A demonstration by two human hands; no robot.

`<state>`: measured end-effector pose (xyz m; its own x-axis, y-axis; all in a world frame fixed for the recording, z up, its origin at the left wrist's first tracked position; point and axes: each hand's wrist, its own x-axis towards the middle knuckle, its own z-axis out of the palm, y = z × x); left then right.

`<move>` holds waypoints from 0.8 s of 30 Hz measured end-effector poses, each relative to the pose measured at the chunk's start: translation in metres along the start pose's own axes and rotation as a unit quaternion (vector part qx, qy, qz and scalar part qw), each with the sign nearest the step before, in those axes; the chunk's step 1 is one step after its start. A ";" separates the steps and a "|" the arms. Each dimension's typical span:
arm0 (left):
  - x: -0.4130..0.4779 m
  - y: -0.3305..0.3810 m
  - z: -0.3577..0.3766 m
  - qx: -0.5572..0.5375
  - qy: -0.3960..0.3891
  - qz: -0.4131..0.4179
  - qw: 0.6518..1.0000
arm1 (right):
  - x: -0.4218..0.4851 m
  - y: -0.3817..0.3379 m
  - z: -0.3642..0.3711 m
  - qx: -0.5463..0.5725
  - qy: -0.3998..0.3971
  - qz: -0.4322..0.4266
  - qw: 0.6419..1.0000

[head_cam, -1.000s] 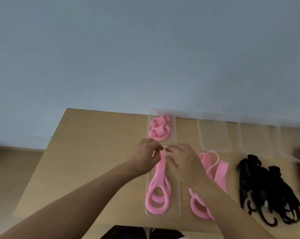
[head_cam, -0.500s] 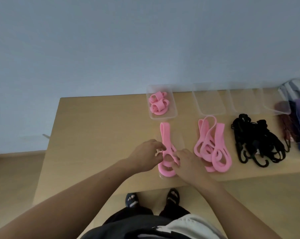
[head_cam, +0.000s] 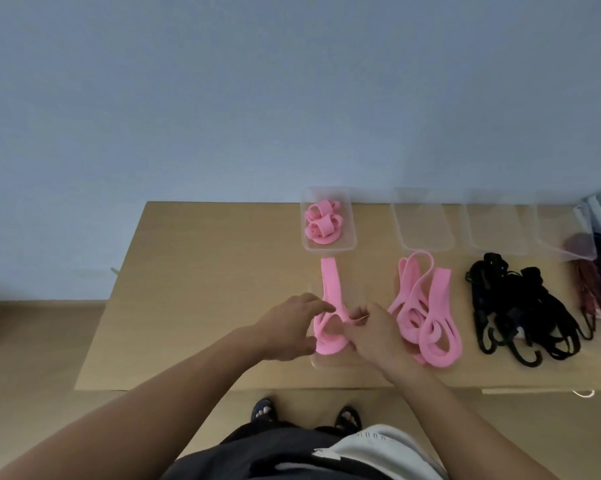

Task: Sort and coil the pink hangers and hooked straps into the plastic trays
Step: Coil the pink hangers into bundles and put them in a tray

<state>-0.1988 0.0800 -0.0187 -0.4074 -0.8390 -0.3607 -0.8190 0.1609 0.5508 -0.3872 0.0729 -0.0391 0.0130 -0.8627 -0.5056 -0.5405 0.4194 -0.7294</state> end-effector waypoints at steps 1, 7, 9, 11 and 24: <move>-0.002 0.000 -0.002 0.010 -0.011 0.012 1.000 | -0.001 -0.009 -0.006 0.073 -0.014 0.007 0.997; -0.012 0.015 -0.022 -0.062 0.132 0.069 0.987 | -0.011 -0.048 -0.042 0.253 -0.082 -0.025 0.964; -0.013 0.025 -0.034 -0.096 0.191 0.061 0.975 | -0.012 -0.055 -0.050 0.219 -0.050 -0.063 0.972; -0.013 0.035 -0.045 -0.109 0.215 0.042 0.970 | -0.015 -0.060 -0.058 0.140 0.019 -0.149 0.979; -0.014 0.065 -0.078 -0.341 0.126 0.002 0.932 | -0.041 -0.095 -0.086 0.017 -0.021 -0.307 0.951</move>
<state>-0.2150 0.0615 0.0811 -0.2322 -0.9481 -0.2172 -0.3355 -0.1315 0.9328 -0.4091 0.0437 0.0903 0.3518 -0.9361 0.0028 -0.3933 -0.1506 -0.9070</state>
